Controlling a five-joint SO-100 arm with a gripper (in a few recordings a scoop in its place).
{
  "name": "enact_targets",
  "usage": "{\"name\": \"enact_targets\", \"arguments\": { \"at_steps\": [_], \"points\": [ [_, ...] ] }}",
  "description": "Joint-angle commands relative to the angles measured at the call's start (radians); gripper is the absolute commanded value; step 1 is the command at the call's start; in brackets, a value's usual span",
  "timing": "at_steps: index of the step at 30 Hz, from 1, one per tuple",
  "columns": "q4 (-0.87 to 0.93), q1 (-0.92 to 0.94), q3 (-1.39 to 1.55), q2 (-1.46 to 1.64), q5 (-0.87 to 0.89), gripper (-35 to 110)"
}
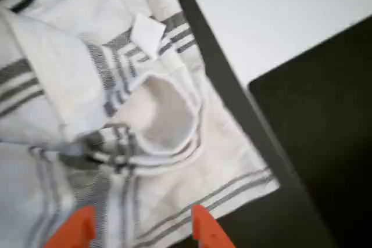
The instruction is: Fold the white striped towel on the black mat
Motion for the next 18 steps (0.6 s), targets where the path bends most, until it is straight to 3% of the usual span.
{"name": "enact_targets", "arguments": {
  "at_steps": [1, 11, 18],
  "points": [
    [0.032, -0.094, -0.035, 0.029, 0.209, 20],
    [-0.035, -0.252, -0.023, -0.153, 1.098, 21],
    [-0.094, -0.262, -0.021, -0.227, 1.381, 20]
  ]
}}
